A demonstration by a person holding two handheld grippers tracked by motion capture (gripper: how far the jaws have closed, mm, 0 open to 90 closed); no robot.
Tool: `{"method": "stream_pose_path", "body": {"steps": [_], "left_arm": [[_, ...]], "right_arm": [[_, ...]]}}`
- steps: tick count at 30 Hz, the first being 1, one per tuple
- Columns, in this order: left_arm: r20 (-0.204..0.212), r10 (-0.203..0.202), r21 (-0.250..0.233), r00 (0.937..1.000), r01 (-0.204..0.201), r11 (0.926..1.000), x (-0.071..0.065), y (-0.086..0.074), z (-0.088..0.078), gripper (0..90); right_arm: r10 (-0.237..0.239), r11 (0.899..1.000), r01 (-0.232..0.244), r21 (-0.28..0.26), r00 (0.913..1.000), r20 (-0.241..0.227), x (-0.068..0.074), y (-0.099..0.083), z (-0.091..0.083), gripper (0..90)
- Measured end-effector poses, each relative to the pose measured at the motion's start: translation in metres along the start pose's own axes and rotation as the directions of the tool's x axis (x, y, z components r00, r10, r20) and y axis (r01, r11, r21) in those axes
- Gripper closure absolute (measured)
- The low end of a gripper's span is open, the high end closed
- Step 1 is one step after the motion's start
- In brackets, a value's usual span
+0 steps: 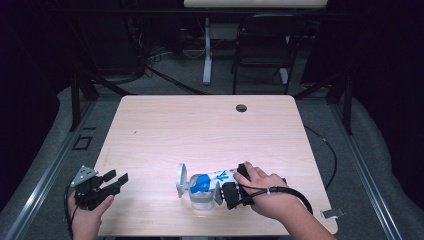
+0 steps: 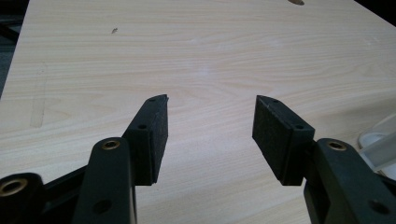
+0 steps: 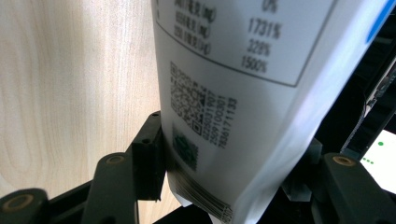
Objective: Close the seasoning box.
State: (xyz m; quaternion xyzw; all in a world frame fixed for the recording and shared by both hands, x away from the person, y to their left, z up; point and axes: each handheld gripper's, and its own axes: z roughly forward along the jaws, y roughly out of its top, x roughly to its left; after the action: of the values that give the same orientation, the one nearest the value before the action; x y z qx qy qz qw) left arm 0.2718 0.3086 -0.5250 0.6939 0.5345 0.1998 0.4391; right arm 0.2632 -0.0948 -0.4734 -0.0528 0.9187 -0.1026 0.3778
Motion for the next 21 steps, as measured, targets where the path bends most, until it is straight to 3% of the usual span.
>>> {"method": "stream_pose_path", "body": {"steps": [21], "left_arm": [[-0.005,0.009,0.008,0.9999,-0.009,0.9999,-0.0005,-0.0008,0.0018,45.6]], "right_arm": [[-0.018,1.000,0.018,0.015,0.9998,0.003,-0.0013,0.0013,-0.0012,44.0]]}}
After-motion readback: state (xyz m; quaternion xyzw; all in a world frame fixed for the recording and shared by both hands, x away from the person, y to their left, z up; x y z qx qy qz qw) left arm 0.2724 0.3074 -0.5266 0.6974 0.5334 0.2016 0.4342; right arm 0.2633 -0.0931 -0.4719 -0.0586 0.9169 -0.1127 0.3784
